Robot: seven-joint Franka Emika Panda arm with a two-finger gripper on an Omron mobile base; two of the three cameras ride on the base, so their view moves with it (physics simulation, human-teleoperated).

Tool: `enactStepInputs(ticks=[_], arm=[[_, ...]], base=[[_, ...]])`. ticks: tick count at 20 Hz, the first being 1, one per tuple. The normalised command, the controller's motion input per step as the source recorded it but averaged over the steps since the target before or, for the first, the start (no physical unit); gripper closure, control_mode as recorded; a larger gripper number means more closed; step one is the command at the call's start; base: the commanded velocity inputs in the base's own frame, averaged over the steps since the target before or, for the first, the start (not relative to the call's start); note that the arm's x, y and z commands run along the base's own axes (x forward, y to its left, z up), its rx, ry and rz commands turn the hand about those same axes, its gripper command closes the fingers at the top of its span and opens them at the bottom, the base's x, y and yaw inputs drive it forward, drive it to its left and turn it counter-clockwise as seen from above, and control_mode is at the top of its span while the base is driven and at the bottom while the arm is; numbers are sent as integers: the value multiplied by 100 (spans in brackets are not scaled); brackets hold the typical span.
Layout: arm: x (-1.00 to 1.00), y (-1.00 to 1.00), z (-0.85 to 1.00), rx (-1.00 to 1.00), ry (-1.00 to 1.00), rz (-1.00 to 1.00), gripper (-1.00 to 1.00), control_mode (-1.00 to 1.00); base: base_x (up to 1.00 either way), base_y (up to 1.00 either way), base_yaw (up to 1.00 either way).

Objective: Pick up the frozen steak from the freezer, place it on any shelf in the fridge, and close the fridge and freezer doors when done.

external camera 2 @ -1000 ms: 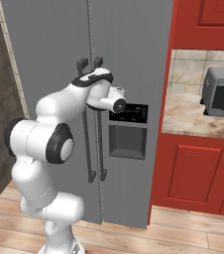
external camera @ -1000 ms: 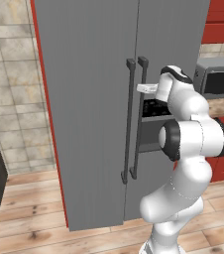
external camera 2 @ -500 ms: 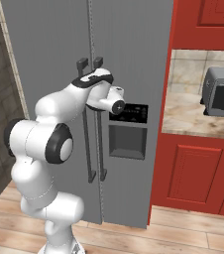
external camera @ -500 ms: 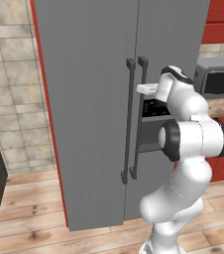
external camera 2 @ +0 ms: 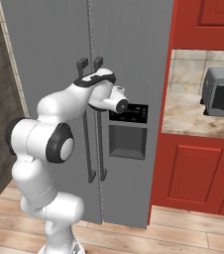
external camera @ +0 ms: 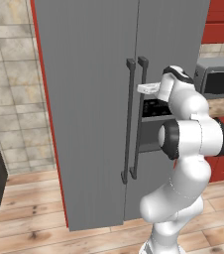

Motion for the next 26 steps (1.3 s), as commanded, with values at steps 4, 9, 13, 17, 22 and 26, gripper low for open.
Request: enactStepInputs(ticks=[4,9,13,17,22,26], arm=[[13,34,8,0,8,3,-100,-100],[14,44,6,0,2,2,-100,-100],[17,21,13,4,8,13,-100,-100],[0,0,23,1,1,19,-100,-100],[-15,35,6,-4,-2,3,-100,-100],[-47,66,0,-13,-9,0,-100,-100]], base=[[0,0,0],[0,0,0],[0,0,0],[0,0,0],[0,0,0],[0,0,0]])
